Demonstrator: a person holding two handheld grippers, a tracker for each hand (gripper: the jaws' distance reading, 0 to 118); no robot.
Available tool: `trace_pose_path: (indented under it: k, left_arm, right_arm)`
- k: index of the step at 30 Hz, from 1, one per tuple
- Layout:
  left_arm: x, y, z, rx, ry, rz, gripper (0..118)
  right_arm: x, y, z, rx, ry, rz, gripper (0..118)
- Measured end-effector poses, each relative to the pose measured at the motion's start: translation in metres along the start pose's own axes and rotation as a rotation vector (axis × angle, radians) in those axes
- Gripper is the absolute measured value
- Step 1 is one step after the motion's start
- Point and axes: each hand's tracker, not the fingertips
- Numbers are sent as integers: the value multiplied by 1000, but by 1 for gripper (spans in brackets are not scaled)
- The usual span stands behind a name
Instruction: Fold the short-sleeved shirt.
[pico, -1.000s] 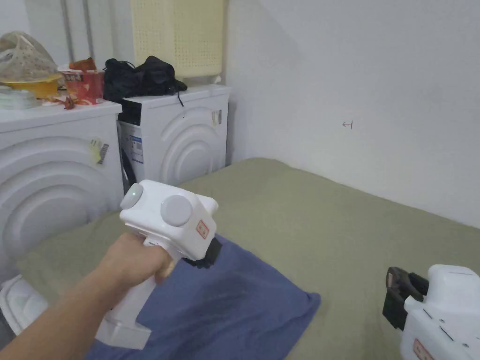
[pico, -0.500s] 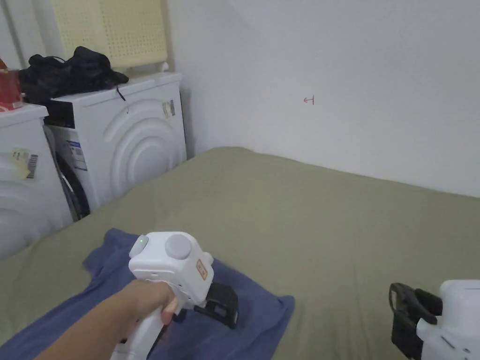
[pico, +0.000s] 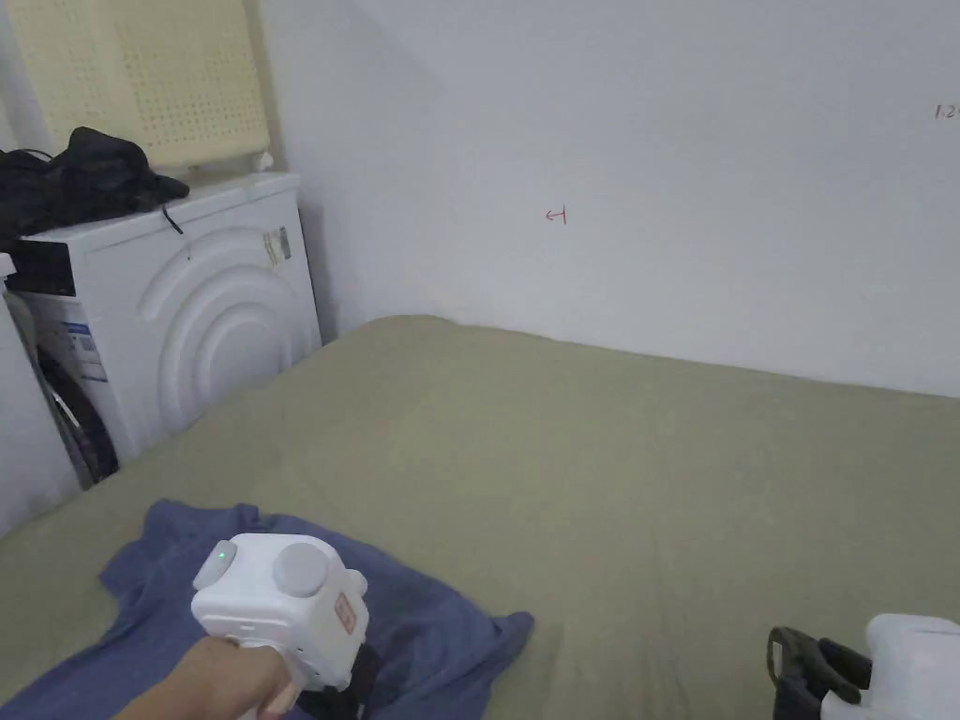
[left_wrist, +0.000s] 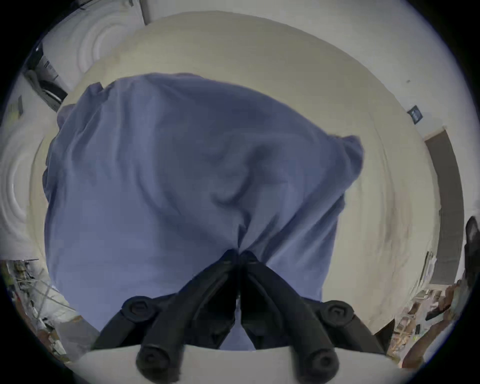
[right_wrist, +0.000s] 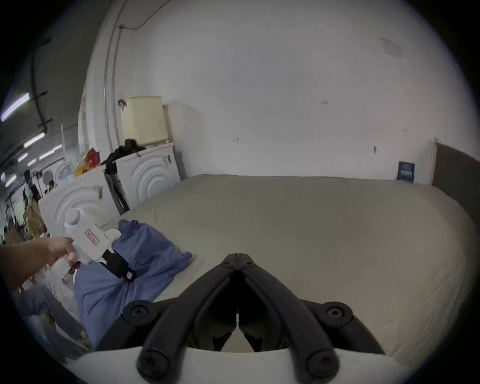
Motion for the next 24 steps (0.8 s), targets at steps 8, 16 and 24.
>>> trace_pose_path:
  k: [8,16,24]
  left_arm:
    - [32,6,67,79,14,-81,2]
    - [109,29,131,260,-203,-156,2]
    - [304,25,171,321,-349,-468,2]
  right_arm:
    - [34,14,34,25,-65,39,0]
    - [84,28,90,67,-160,49,0]
    - [158,50,173,84,-356,28,0]
